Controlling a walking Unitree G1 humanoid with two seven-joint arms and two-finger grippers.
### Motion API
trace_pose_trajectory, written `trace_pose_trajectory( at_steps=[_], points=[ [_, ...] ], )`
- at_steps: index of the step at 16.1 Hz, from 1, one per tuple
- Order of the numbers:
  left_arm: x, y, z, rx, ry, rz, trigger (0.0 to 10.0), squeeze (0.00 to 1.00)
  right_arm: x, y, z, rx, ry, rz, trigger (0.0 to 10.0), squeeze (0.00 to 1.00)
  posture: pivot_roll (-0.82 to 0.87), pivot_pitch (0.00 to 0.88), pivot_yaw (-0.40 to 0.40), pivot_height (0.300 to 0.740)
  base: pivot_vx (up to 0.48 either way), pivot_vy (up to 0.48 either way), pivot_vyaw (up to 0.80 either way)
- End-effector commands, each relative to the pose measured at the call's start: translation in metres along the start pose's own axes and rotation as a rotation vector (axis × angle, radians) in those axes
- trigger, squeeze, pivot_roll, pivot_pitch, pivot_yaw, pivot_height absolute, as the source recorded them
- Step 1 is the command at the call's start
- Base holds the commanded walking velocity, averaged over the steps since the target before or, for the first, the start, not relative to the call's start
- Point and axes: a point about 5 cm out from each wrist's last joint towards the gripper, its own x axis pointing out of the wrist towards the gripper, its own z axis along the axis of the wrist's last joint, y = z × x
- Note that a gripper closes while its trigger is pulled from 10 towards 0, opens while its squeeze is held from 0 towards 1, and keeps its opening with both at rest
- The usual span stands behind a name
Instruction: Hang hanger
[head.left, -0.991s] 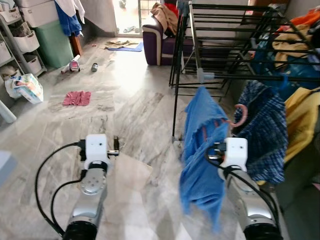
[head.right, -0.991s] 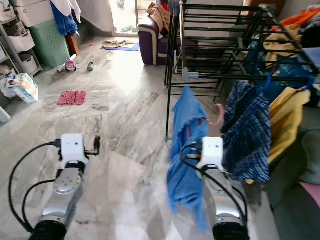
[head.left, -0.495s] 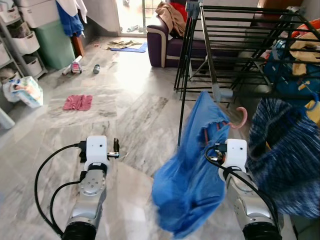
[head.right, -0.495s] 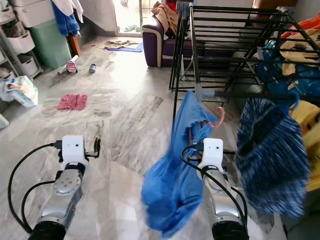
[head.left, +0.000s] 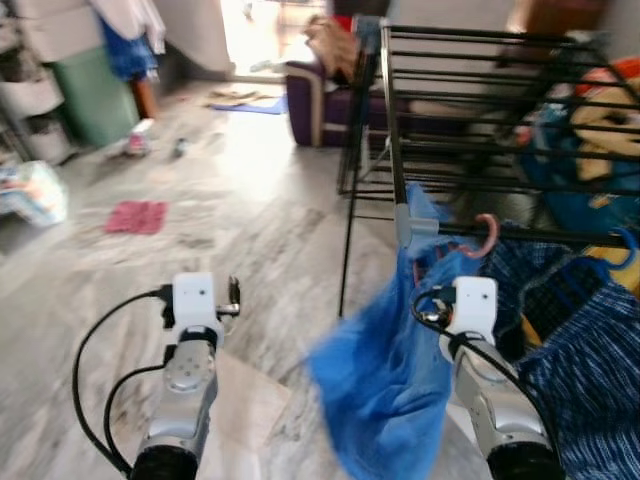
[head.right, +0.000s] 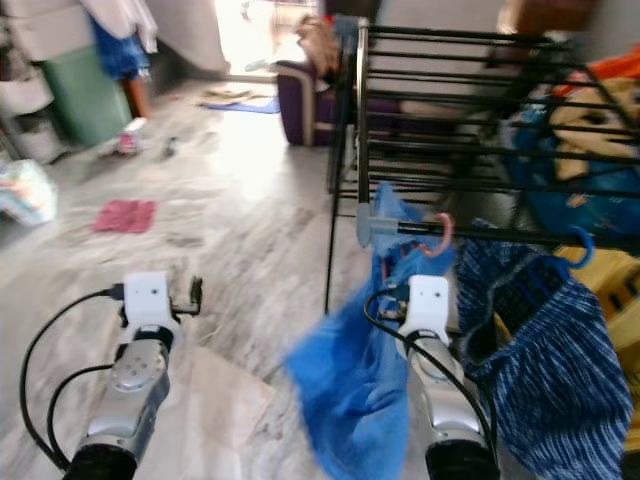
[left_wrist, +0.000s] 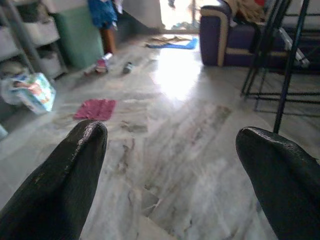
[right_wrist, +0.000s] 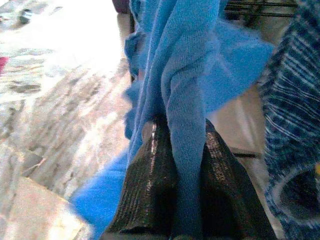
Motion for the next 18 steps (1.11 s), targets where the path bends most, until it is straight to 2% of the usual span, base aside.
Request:
trace_pose_trajectory(
  at_steps=[1,9,13,16,18],
  points=[
    [-0.001,-0.008,0.0,-0.003,0.0,-0.026,10.0,0.0,0.001,-0.008,0.003,-0.011,-0.004,-0.018,10.0,0.0,0.02,0.0,-0.008,0.74,0.0,0.0,0.0],
    [0.0,-0.006,0.0,-0.029,0.01,-0.014,10.0,0.0,0.007,0.012,0.002,-0.089,0.046,0.08,10.0,0.0,0.02,0.0,-0.003,0.74,0.0,0.0,0.0],
    [0.001,-0.008,0.003,-0.033,0.004,-0.026,10.0,0.0,0.026,0.03,0.016,-0.141,0.068,0.111,10.0,0.0,0.04,0.0,-0.01,0.74,0.0,0.0,0.0],
    [0.001,-0.006,0.002,-0.036,0.005,-0.02,10.0,0.0,0.034,0.034,0.024,-0.157,0.07,0.12,10.0,0.0,0.05,0.0,-0.017,0.74,0.0,0.0,0.0],
    [-0.001,-0.005,0.001,-0.035,0.01,-0.02,10.0,0.0,0.043,0.036,0.026,-0.149,0.131,0.116,10.0,0.0,0.07,0.0,-0.021,0.74,0.0,0.0,0.0]
  ],
)
